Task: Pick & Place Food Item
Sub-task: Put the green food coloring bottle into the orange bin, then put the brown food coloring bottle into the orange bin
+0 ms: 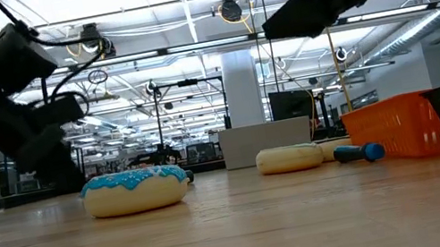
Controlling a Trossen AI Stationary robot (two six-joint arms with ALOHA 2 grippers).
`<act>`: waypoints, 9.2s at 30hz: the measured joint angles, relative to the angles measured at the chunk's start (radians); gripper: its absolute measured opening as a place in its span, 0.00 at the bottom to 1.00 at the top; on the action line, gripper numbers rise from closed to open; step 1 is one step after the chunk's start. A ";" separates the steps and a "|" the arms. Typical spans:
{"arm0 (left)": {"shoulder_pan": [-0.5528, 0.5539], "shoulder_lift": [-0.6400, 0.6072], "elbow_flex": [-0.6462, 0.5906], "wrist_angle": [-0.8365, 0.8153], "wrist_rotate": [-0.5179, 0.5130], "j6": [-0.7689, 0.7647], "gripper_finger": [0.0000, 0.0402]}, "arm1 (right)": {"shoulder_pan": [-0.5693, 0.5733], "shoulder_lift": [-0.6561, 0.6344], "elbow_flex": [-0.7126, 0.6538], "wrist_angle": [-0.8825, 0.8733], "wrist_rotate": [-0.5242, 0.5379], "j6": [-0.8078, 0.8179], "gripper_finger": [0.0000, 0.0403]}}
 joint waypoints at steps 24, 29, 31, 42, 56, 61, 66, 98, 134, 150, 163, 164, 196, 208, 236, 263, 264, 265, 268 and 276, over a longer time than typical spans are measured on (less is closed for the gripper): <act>-0.010 0.133 0.001 0.028 -0.026 -0.027 0.36 | 0.002 -0.025 0.000 -0.127 -0.001 0.115 0.42; -0.010 0.134 0.001 0.048 -0.019 -0.003 0.20 | 0.002 -0.025 0.000 -0.127 0.000 0.116 0.41; -0.009 0.134 0.000 0.062 -0.022 0.018 0.16 | 0.002 -0.025 0.000 -0.126 0.000 0.116 0.41; -0.009 0.100 0.178 0.081 -0.082 0.280 0.19 | 0.003 -0.025 0.000 -0.083 0.002 0.160 0.41; -0.021 0.236 0.577 0.088 -0.058 0.655 0.18 | 0.043 0.118 0.000 0.060 0.001 -0.007 0.40; -0.021 0.370 0.683 0.085 0.100 0.524 0.19 | 0.085 0.250 0.001 0.239 0.003 -0.292 0.42; -0.004 0.444 0.771 0.091 0.316 0.388 0.19 | 0.116 0.337 0.001 0.335 0.003 -0.609 0.45; 0.047 0.454 0.804 0.125 0.553 0.119 0.19 | 0.219 0.376 0.001 0.510 0.135 -0.907 0.33; 0.051 0.453 0.804 0.110 0.541 0.126 0.19 | 0.246 0.375 0.000 0.545 0.131 -0.928 0.28; 0.052 0.453 0.802 0.117 0.549 0.121 0.19 | 0.244 0.374 0.000 0.518 0.148 -0.917 0.18; 0.030 0.441 0.803 0.168 0.368 0.407 0.38 | 0.241 0.376 0.001 0.479 0.164 -0.847 0.14; 0.028 0.435 0.807 0.181 0.344 0.426 0.40 | 0.241 0.376 0.000 0.468 0.162 -0.838 0.14; 0.053 0.229 0.471 0.087 0.202 0.250 0.34 | 0.310 -0.304 -0.048 -0.803 0.079 0.423 0.14; 0.048 0.237 0.466 0.092 0.210 0.148 0.33 | 0.311 -0.261 -0.224 -0.533 0.078 0.377 0.22; 0.087 0.244 0.467 -0.300 0.187 0.483 0.33 | 0.303 -0.311 -0.240 -0.352 0.078 0.279 0.42; 0.158 0.448 0.469 -0.237 0.272 0.755 0.33 | 0.303 -0.318 -0.240 -0.314 0.053 0.245 0.42; 0.164 0.448 0.469 -0.244 0.281 0.741 0.33 | 0.303 -0.318 -0.240 -0.313 0.053 0.245 0.42; 0.168 0.448 0.469 -0.249 0.286 0.729 0.33 | 0.303 -0.318 -0.240 -0.312 0.053 0.245 0.42; 0.174 0.448 0.470 -0.261 0.295 0.695 0.31 | 0.303 -0.318 -0.240 -0.311 0.054 0.245 0.42; 0.163 0.427 0.494 -0.282 0.225 0.670 0.13 | 0.303 -0.318 -0.240 -0.258 0.056 0.245 0.42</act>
